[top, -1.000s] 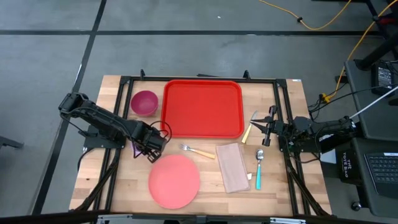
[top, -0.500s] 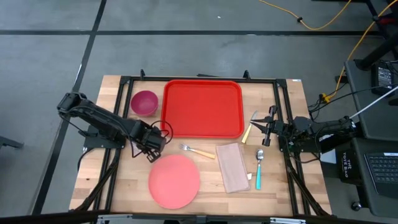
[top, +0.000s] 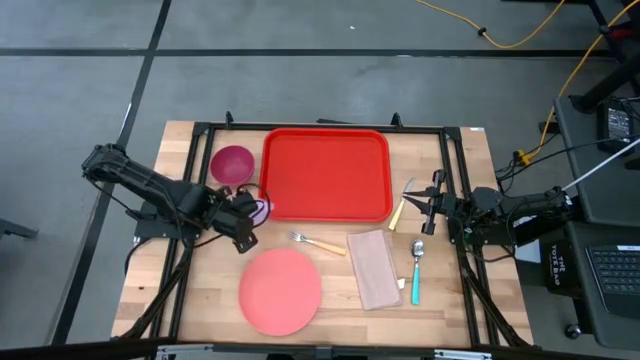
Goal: Set up tray
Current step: Put the pink mug on the top left of the red serving tray
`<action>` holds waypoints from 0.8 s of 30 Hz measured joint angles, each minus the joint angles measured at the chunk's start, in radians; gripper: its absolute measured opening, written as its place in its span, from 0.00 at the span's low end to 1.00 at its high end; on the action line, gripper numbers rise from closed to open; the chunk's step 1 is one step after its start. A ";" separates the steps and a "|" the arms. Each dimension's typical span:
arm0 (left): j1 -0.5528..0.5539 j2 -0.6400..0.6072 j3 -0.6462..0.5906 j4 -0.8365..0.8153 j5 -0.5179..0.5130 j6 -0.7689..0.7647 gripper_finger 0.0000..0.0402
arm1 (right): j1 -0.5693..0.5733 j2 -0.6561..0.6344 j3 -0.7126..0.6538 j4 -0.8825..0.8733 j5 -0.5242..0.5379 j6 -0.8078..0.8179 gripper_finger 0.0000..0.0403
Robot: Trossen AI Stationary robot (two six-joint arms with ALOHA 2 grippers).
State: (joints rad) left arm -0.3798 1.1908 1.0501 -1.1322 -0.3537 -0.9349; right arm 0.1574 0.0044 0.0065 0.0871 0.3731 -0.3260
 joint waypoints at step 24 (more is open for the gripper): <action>0.551 0.140 0.001 0.237 0.160 0.764 0.01 | 0.000 0.000 0.000 0.017 0.072 0.056 0.10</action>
State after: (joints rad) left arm 0.1711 1.3309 1.0508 -0.8953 -0.1937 -0.1705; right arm 0.1571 0.0044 0.0065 0.1043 0.4453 -0.2699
